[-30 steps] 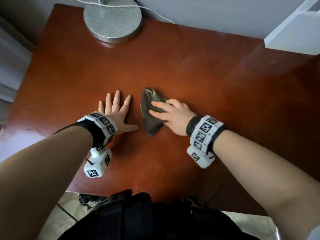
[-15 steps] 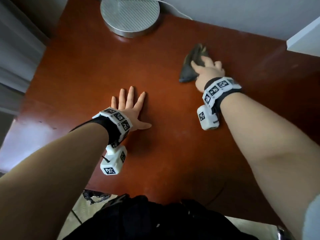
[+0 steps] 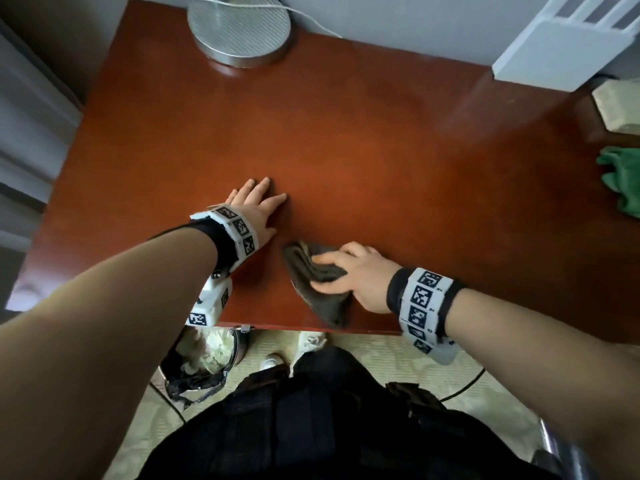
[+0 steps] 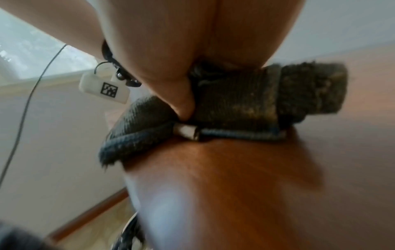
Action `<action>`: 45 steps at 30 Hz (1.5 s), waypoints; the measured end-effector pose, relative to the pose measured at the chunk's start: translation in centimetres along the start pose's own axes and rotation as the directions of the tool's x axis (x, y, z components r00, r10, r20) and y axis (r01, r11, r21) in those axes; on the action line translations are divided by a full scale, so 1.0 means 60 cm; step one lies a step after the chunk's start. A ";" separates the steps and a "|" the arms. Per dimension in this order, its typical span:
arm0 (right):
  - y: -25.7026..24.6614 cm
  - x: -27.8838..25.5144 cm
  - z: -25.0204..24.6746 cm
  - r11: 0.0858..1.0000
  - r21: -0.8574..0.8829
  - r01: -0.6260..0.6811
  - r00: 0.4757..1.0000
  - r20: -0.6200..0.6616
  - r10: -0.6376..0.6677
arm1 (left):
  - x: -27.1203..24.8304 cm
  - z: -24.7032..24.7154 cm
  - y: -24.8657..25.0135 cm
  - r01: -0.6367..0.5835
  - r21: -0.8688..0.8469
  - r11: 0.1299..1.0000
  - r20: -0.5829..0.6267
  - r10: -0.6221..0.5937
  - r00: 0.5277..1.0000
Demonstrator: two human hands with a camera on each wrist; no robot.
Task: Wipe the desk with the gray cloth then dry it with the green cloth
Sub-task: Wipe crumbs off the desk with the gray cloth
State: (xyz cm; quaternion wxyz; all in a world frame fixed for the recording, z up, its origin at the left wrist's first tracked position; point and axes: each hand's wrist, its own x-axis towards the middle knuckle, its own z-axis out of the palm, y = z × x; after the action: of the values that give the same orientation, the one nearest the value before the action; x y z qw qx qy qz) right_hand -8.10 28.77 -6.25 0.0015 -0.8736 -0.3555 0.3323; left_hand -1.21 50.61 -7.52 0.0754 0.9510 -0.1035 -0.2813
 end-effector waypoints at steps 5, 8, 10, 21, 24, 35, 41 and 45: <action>0.036 -0.063 -0.020 0.999 -0.031 -0.021 1.000 0.000 0.021 | -0.042 0.009 0.001 0.011 0.037 0.999 0.039 -0.012 0.999; 0.079 -0.080 -0.040 0.940 0.208 -0.269 0.911 -0.261 0.319 | -0.048 0.004 0.018 0.054 0.025 0.998 0.011 -0.054 0.998; 0.100 -0.081 -0.050 0.863 0.387 -0.324 0.782 -0.405 0.474 | -0.043 -0.005 0.038 0.059 0.026 0.998 -0.012 -0.058 0.998; 0.242 -0.021 -0.087 0.943 -0.102 -0.317 0.941 -0.154 0.300 | 0.087 -0.039 0.195 0.053 0.038 0.998 0.010 -0.054 0.999; 0.355 -0.025 -0.102 0.925 -0.092 -0.368 0.922 -0.162 0.351 | 0.151 -0.056 0.251 0.087 0.027 0.996 0.007 -0.088 0.996; 0.757 -0.113 -0.158 0.394 0.338 -0.855 0.394 -0.071 0.916 | 0.314 -0.083 0.350 0.275 -0.021 0.961 0.005 -0.275 0.961; 0.691 -0.072 -0.200 0.476 0.290 -0.830 0.445 -0.170 0.879 | 0.316 -0.090 0.355 0.295 -0.012 0.955 0.067 -0.294 0.953; 0.597 -0.030 -0.210 0.713 0.344 -0.611 0.687 -0.218 0.693 | 0.318 -0.098 0.358 0.299 0.011 0.954 0.105 -0.298 0.949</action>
State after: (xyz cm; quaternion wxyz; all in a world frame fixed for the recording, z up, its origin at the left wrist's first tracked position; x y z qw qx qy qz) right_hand 20.46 3.82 -3.94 0.0492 -0.9782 0.0303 0.1997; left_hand 14.37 25.79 -8.25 0.0288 0.9393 0.0382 -0.3397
